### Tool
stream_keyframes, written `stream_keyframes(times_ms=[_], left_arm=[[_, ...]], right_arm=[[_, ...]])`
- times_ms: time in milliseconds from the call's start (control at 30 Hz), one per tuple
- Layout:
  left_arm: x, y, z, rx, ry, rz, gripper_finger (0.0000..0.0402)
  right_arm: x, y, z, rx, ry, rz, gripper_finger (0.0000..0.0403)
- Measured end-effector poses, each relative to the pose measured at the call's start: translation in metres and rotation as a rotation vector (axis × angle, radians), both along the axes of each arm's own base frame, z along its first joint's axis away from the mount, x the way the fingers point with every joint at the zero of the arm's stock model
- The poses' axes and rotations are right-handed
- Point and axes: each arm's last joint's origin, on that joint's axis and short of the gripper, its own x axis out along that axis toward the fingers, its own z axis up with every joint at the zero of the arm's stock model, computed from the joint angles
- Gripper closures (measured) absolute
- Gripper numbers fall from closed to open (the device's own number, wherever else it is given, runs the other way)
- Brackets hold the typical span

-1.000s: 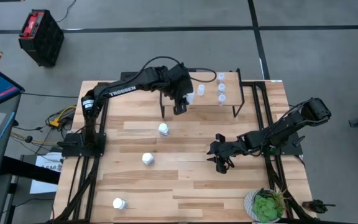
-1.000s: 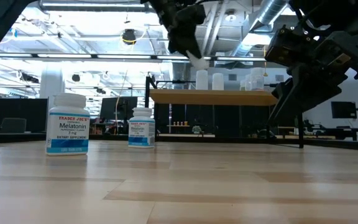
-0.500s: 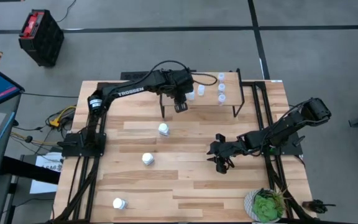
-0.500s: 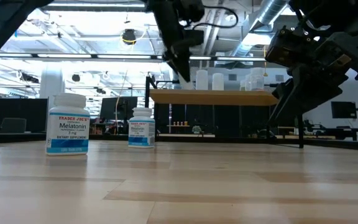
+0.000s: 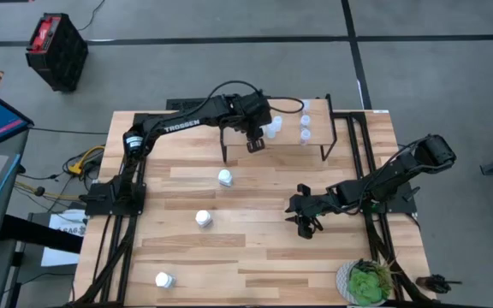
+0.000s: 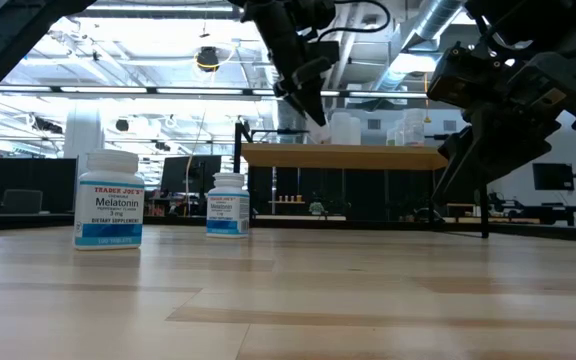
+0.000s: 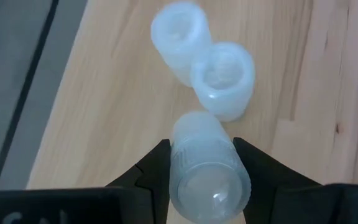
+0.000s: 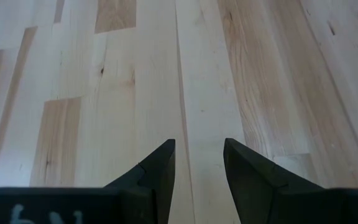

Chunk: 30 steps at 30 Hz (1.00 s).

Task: Pick and place medicine bottles onto shelf by color
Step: Put the translucent medicine bottle onto the middle of the shelf

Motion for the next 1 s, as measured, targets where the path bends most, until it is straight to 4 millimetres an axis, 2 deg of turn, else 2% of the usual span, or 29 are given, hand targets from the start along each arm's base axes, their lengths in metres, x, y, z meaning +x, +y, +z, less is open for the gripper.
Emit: stream_keyframes(times_ms=[1000], left_arm=[[0.0061, -0.0004, 0.0052, -0.03, -0.098, -0.003, 0.0287]], right_arm=[[-0.0005, -0.0001, -0.0005, 0.01, 0.008, -0.012, 0.0244]])
